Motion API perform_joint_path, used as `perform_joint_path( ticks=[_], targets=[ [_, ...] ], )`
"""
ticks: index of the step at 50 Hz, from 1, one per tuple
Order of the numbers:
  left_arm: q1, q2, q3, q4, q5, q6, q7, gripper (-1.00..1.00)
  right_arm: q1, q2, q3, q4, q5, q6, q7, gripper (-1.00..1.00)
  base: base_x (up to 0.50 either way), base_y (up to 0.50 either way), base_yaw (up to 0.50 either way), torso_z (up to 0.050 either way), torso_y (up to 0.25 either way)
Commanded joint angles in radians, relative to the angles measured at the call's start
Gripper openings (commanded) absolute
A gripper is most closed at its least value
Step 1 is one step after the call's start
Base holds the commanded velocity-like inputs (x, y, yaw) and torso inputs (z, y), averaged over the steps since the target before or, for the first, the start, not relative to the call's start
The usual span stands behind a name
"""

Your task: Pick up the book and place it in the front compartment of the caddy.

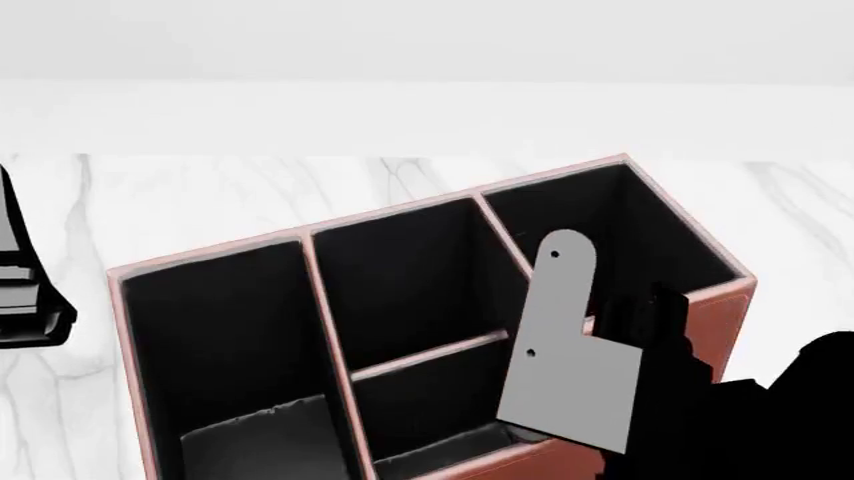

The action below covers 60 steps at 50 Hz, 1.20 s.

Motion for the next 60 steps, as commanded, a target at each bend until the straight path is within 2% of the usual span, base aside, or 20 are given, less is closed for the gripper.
perform_joint_path(
  ticks=[1,20,60],
  targets=[
    [0.003,0.014,-0.021,0.0,0.002,0.004,0.019,1.0,-0.035,-0.054,-0.013,0.046,-0.026,-0.043,-0.014,1.0,0.0,0.0,0.0,0.0,0.0],
    [0.001,0.008,-0.024,0.002,-0.006,0.001,0.011,1.0,-0.061,-0.044,0.092,-0.032,0.082,-0.049,0.011,1.0,0.0,0.0,0.0,0.0,0.0],
    [0.007,-0.003,-0.024,-0.006,-0.019,0.012,-0.005,1.0,-0.19,-0.018,0.061,-0.105,0.122,-0.098,0.05,1.0,0.0,0.0,0.0,0.0,0.0]
  ],
)
